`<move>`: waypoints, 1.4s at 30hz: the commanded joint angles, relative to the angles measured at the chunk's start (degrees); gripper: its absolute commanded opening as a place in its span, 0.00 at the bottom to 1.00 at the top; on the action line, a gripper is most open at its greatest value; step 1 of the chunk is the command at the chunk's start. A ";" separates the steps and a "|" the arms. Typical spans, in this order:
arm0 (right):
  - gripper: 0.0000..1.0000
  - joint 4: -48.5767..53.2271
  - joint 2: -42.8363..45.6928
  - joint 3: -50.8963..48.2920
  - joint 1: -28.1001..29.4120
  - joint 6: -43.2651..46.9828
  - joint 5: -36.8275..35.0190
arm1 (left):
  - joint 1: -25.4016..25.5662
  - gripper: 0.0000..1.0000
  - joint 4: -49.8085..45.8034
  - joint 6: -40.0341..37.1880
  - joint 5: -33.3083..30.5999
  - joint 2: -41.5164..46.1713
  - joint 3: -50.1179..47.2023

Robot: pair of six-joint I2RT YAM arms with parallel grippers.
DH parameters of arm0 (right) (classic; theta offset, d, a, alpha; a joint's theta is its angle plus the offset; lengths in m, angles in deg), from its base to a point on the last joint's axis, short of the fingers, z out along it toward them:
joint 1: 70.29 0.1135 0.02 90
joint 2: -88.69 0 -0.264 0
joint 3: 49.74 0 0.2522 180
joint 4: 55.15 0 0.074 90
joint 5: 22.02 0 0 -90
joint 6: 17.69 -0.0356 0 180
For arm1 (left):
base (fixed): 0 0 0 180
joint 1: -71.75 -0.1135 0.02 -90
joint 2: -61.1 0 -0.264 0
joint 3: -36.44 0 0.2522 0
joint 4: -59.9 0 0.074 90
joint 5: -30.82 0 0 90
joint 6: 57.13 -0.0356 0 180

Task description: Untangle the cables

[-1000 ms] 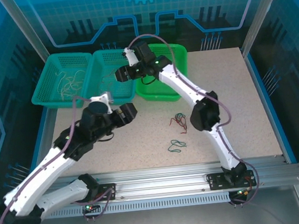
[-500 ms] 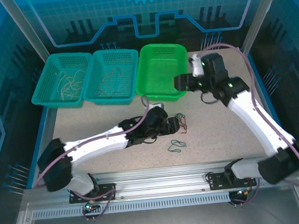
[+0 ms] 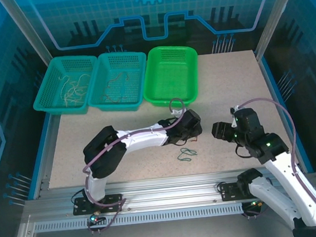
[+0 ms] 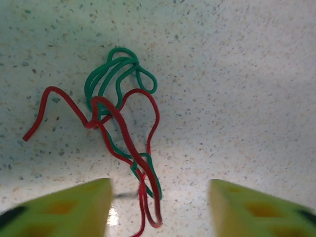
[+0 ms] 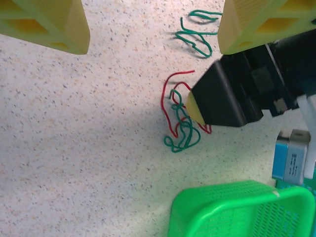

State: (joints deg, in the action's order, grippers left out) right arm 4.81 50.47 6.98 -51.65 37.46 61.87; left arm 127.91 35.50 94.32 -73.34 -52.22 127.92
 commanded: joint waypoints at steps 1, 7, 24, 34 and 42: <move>0.70 2.13 0.10 0.09 -0.19 2.47 -1.21 | -0.87 0.37 -1.09 3.99 -1.14 -0.87 0.13; 0.70 -4.06 -3.41 -2.42 -0.28 4.70 5.13 | -1.75 0.09 -1.51 2.39 1.90 -0.11 -0.86; 0.67 -17.70 -40.40 8.63 -1.32 2.13 18.06 | -2.61 0.00 -4.17 -4.76 3.34 5.49 -8.10; 0.70 -22.42 -56.55 17.19 1.94 3.57 15.36 | -2.64 0.00 -3.27 -6.95 3.69 6.17 -8.21; 0.41 -18.78 -64.18 21.01 6.27 -0.52 7.13 | -2.69 0.00 -3.15 -8.80 3.05 6.59 -7.84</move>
State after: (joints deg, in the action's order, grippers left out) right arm -16.44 -12.21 26.98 -46.95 39.19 72.97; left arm 125.53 33.14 87.28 -70.28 -48.00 120.59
